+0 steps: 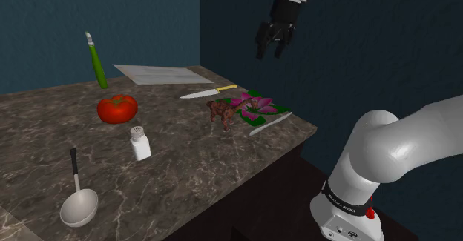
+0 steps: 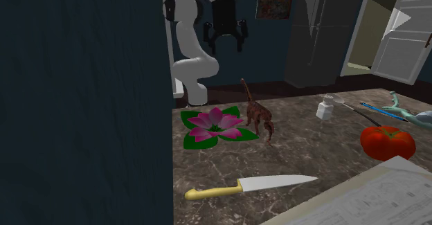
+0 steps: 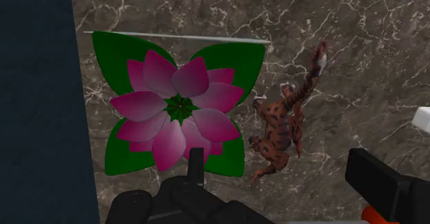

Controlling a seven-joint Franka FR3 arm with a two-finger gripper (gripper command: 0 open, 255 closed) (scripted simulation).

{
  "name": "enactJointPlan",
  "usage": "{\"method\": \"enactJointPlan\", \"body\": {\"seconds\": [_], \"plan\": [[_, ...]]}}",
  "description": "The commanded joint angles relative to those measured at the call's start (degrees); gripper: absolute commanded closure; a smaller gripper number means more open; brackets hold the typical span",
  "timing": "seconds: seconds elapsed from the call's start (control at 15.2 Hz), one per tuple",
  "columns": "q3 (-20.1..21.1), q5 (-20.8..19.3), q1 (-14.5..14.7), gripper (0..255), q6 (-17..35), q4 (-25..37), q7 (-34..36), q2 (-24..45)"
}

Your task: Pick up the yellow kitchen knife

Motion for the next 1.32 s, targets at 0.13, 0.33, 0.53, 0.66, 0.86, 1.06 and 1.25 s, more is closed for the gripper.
{"method": "enactJointPlan", "body": {"seconds": [0.13,0.33,0.53,0.66,0.86,1.06,1.25], "plan": [[1.6,1.0,-1.2,0,1.9,1.8,5.1,4.7],[3.5,2.1,-3.1,0,4.2,5.2,12.7,11.9],[5.0,2.7,-4.8,0,6.0,9.3,20.0,19.2],[5.7,2.9,-5.8,0,6.9,12.3,24.8,24.0],[6.2,3.1,-7.2,0,7.8,17.1,31.8,31.2],[6.1,3.2,-8.3,0,8.2,22.2,38.4,38.1],[5.5,3.5,-9.2,0,8.3,27.6,44.7,44.9]]}}
